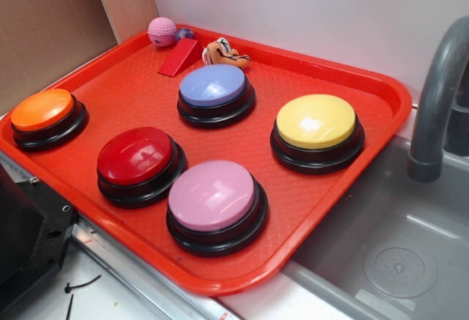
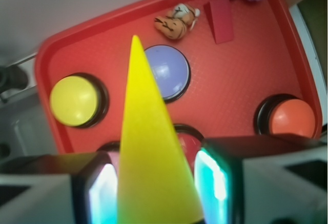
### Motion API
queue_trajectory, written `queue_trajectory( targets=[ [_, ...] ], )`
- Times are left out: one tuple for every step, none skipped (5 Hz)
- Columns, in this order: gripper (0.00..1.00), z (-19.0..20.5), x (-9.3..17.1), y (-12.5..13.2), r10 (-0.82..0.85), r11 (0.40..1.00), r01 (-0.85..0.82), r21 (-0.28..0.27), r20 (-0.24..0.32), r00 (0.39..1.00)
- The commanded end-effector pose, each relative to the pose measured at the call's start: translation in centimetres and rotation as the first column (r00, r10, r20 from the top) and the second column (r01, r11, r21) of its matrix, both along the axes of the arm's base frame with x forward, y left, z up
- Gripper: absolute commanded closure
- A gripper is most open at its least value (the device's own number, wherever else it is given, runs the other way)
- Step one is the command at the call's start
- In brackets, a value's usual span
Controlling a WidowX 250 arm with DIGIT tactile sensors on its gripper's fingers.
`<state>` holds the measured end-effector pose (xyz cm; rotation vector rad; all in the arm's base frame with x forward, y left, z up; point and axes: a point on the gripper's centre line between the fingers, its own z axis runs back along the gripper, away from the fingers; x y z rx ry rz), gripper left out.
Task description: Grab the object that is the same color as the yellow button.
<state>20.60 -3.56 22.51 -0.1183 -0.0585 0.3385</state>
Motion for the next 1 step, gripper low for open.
queue_trajectory(
  targets=[
    [1.0, 0.62, 0.81, 0.74, -0.059, 0.997, 0.057, 0.059, 0.033, 0.998]
  ],
)
